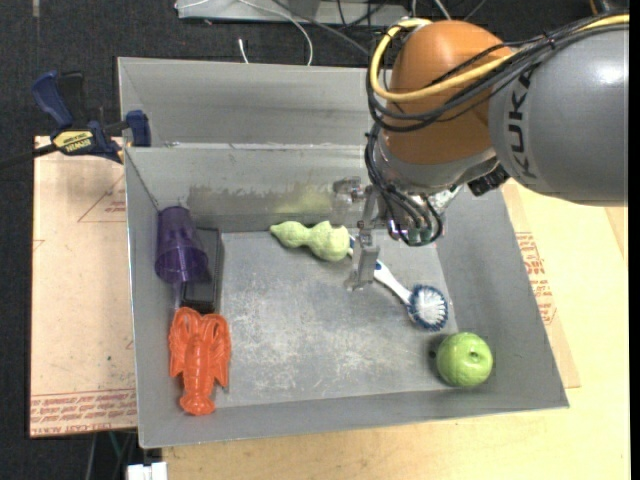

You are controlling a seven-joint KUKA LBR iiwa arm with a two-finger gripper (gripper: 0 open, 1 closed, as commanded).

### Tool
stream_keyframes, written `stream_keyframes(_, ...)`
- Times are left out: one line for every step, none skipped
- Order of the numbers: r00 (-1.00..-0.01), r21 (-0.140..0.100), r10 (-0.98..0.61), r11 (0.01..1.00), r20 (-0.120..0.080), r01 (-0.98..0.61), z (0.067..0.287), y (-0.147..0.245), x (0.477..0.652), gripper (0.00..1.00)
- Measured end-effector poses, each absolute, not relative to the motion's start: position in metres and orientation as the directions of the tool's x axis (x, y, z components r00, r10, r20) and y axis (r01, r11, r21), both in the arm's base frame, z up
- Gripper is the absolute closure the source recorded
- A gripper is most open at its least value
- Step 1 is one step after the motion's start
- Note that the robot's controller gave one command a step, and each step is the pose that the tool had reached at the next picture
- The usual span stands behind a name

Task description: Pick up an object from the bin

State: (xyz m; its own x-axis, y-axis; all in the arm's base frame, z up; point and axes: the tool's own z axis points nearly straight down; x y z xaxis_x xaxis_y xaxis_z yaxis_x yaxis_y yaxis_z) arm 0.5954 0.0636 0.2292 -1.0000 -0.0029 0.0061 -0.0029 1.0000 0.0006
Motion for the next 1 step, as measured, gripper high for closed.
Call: stream_keyframes(-1.0,0.001,0.0,1.0,-0.002,0.0,0.2344,0.0629,0.5965,0.0)
